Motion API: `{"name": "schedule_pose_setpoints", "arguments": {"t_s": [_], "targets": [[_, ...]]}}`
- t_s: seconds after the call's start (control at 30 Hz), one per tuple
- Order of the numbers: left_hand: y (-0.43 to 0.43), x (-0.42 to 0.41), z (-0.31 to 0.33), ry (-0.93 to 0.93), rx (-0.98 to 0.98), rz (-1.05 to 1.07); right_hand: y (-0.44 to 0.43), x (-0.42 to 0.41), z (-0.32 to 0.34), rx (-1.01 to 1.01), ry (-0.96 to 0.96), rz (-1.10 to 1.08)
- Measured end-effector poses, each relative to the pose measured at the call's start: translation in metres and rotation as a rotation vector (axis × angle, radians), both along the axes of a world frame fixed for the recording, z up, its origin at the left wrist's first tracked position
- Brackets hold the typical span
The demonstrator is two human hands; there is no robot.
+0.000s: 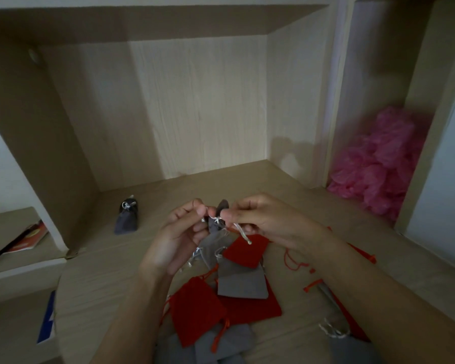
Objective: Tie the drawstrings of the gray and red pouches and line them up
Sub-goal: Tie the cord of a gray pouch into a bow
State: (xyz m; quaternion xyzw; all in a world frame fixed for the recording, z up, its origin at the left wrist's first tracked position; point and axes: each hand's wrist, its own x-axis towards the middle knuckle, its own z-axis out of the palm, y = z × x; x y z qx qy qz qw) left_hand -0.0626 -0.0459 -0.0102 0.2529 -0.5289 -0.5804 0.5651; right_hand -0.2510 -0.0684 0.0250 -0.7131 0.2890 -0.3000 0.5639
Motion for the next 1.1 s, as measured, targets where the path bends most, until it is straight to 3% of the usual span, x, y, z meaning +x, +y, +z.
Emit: {"name": "schedule_pose_setpoints", "arguments": {"t_s": [0.07,0.17,0.33,0.57,0.9,1.1], "targets": [[0.0,-0.001,0.0,0.019,0.014,-0.014,0.0,0.004,-0.004,0.254,-0.148,0.061],[-0.001,0.0,0.001,0.027,0.036,0.001,0.0,0.009,-0.009,0.387,-0.296,0.147],[-0.001,0.002,-0.001,0.079,0.069,0.016,-0.002,0.01,-0.01,0.375,-0.434,0.154],[-0.004,0.0,-0.002,0.109,0.075,-0.029,0.001,0.014,-0.012,0.226,-0.424,0.051],[-0.002,-0.002,0.002,0.141,0.044,0.007,0.005,0.011,-0.002,-0.417,-0.296,-0.177],[-0.004,-0.009,0.0,0.067,0.032,0.168,0.0,0.009,-0.007,-0.75,-0.121,-0.305]]}}
